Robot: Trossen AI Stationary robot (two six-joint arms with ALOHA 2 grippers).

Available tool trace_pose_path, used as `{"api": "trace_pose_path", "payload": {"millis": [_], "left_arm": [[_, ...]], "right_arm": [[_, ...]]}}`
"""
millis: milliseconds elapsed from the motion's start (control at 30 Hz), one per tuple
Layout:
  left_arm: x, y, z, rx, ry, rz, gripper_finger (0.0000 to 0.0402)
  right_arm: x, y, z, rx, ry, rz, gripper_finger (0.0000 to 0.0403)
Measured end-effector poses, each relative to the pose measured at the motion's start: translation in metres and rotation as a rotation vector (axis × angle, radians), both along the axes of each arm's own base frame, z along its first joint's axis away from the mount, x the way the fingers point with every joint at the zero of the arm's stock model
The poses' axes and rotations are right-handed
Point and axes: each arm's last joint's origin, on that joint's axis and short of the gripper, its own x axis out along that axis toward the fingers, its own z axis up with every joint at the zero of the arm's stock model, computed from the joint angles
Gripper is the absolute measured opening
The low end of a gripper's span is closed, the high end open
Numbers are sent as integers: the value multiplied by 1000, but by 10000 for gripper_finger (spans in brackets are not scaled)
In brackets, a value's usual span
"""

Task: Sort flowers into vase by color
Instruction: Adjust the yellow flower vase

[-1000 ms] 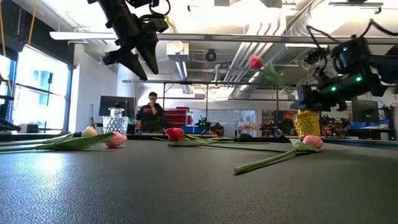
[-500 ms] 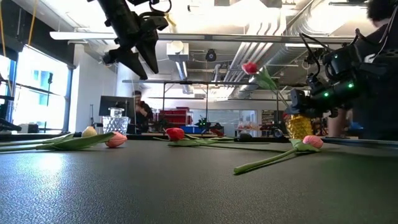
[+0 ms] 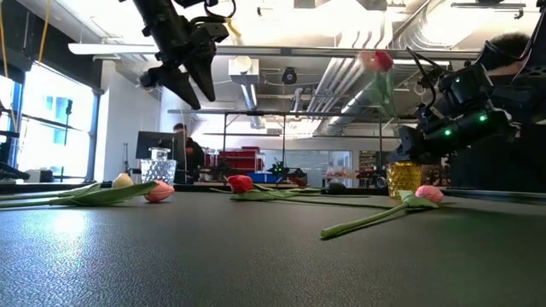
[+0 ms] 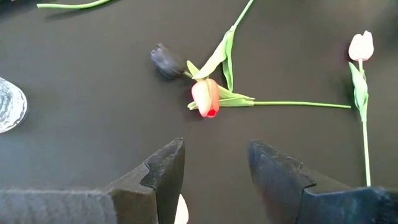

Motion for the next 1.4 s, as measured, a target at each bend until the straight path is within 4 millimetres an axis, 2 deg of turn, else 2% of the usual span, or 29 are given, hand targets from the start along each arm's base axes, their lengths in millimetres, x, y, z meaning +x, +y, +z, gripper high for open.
{"api": "trace_pose_path", "payload": {"millis": [400, 600, 867, 1400], "left_arm": [[-3, -1, -2, -10, 41, -15, 165], [-3, 0, -2, -8, 42, -18, 165], [-3, 0, -2, -5, 43, -24, 165], [-3, 0, -2, 8, 39, -7, 165]], "right_arm": [[1, 2, -2, 9, 53, 87, 220], [9, -7, 7, 69, 126, 128, 256], [19, -19, 24, 188, 305, 201, 305], [18, -17, 23, 149, 413, 258, 307]]}}
